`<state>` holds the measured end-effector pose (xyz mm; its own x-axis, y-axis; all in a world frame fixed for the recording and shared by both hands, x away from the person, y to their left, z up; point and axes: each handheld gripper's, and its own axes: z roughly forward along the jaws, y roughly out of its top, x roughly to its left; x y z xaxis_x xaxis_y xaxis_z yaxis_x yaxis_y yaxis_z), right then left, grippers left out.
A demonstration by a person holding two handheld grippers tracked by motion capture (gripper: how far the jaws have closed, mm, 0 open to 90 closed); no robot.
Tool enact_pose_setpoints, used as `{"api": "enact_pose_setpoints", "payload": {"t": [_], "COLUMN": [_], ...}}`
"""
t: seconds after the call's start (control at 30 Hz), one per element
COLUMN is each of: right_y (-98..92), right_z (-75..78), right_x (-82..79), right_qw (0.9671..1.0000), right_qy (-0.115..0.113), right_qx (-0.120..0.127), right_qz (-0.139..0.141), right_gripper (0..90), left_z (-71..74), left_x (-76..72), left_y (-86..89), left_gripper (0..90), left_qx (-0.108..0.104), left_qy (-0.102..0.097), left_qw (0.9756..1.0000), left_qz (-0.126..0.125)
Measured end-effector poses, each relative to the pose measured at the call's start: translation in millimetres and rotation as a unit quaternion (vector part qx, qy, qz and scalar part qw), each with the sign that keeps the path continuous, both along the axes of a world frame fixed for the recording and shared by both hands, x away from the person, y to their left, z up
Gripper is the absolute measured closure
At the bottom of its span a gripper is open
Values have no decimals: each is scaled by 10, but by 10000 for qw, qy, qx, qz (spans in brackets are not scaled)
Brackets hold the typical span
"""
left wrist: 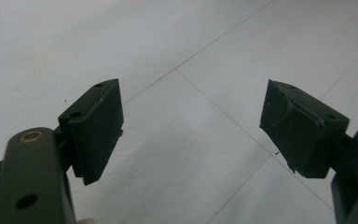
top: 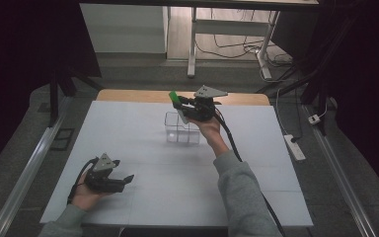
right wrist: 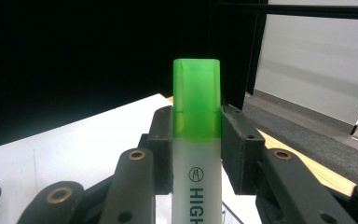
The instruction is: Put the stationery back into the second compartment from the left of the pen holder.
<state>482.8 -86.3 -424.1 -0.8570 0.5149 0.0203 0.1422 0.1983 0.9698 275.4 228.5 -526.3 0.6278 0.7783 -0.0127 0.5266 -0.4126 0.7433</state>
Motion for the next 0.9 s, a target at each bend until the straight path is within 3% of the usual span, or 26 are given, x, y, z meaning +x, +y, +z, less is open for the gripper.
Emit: {"api": "enact_pose_setpoints", "payload": {"t": [0.5,0.67,0.9], "right_y": [26,50,39], "right_z": [-96,-133,-131], "right_x": [121,134,100], "right_qw": [9998,9999,9997], "right_qy": [22,12,35], "right_qx": [161,101,-133], "right_qz": [-121,-121,-187], "right_gripper": [666,660,538], "left_z": [-5,-8,-6], "left_x": [-3,-4,-9], "left_y": [7,14,14], "left_gripper": [213,213,213], "left_qx": [3,3,9], "left_qy": [2,6,-7], "left_qw": [10000,10000,10000], "left_qz": [2,18,6]}}
